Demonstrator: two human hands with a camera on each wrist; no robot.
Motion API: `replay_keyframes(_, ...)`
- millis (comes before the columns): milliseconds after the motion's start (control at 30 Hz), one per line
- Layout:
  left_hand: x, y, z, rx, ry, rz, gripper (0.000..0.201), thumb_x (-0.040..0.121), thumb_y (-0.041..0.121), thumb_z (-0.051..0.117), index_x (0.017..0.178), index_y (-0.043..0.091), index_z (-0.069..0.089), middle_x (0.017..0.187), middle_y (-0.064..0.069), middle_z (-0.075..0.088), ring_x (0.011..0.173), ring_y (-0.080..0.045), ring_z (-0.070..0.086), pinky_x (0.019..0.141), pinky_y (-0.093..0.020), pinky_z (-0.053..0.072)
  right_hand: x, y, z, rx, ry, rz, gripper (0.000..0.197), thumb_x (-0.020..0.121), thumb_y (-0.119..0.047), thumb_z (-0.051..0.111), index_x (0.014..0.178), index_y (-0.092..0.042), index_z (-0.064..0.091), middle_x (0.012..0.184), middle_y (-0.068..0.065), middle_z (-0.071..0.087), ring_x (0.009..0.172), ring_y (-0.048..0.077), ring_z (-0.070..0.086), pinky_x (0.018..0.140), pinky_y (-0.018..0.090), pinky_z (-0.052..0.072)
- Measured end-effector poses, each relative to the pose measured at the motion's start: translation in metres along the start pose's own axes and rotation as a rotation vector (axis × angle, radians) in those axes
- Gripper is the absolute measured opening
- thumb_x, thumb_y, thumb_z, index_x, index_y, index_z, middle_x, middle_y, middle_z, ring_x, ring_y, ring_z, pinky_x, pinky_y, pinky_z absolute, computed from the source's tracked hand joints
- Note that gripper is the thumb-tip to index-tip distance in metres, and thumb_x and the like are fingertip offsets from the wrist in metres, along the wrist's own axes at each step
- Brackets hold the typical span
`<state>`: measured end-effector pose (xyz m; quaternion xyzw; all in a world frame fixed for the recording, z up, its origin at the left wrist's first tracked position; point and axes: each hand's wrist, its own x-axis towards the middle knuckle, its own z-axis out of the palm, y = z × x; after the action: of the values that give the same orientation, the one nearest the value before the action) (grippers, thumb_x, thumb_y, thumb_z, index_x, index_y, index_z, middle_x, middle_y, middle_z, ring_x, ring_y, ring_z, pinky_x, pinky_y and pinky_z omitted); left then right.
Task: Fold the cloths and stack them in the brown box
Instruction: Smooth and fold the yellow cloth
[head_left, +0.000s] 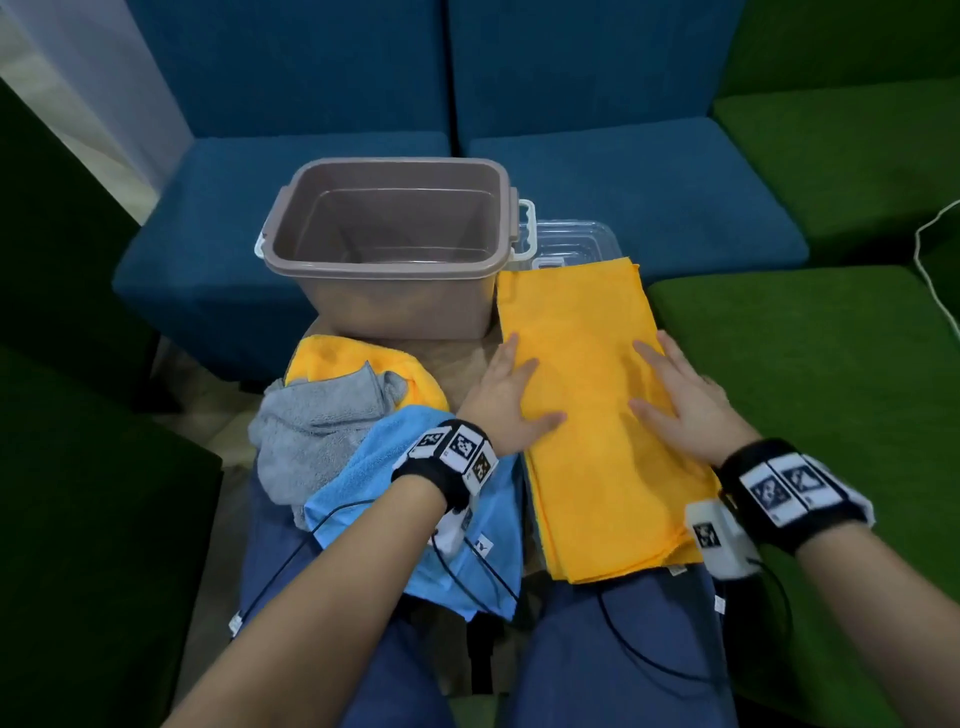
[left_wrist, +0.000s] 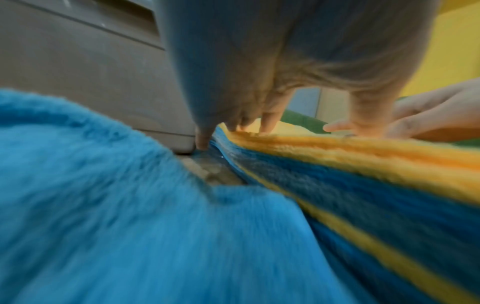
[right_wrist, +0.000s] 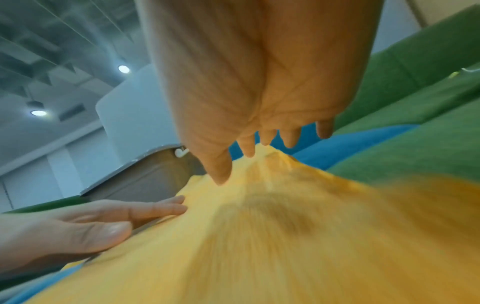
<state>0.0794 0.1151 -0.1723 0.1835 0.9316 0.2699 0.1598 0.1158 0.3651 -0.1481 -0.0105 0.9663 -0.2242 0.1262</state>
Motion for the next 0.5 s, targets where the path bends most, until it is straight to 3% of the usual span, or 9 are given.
replay_keyframes(100,0.023,0.004,-0.017,-0.16,0.135,-0.141,0.069,0.093,0.038,0.06,0.149,0.015,0.028,0.16,-0.015,0.001,0.146,-0.031,0.013,0.118,-0.042,0.02,0.037,-0.008,-0.015,0.1,0.114,0.051,0.061,0.095,-0.017,0.057,0.15,-0.026,0.032,0.158,0.011,0.022,0.138,0.029,0.037,0.111,0.042,0.034)
replay_keyframes(200,0.043,0.009,-0.028,-0.237,0.199,-0.188,0.064,0.092,0.028,0.062,0.147,0.011,0.033,0.154,-0.015,0.022,0.14,-0.031,0.026,0.116,-0.038,0.025,0.065,-0.011,-0.02,0.176,0.199,0.137,0.05,0.094,-0.017,0.059,0.141,-0.022,0.044,0.131,0.018,0.05,0.118,0.033,0.053,0.098,0.043,0.045)
replay_keyframes(300,0.055,0.012,-0.03,-0.21,0.237,-0.171,0.062,0.089,0.014,0.064,0.145,0.007,0.038,0.15,-0.011,0.031,0.135,-0.029,0.032,0.112,-0.033,0.026,0.076,-0.011,-0.017,0.154,0.225,0.157,0.044,0.091,-0.013,0.063,0.132,-0.02,0.052,0.123,0.018,0.054,0.111,0.033,0.054,0.091,0.037,0.044)
replay_keyframes(400,0.059,0.01,-0.028,-0.2,0.28,-0.125,0.063,0.085,-0.003,0.059,0.144,0.004,0.038,0.151,-0.009,0.029,0.136,-0.026,0.033,0.108,-0.027,0.029,0.075,-0.008,-0.015,0.196,0.282,0.125,0.041,0.089,-0.005,0.062,0.128,-0.017,0.056,0.124,0.015,0.057,0.118,0.032,0.053,0.095,0.036,0.043)
replay_keyframes(500,0.057,0.01,-0.021,-0.09,0.284,-0.143,0.059,0.086,-0.005,0.055,0.141,0.004,0.04,0.152,-0.01,0.025,0.133,-0.029,0.033,0.104,-0.032,0.035,0.073,-0.007,-0.011,0.161,0.278,0.125,0.043,0.089,-0.001,0.059,0.13,-0.015,0.054,0.125,0.015,0.053,0.117,0.032,0.051,0.094,0.035,0.041)
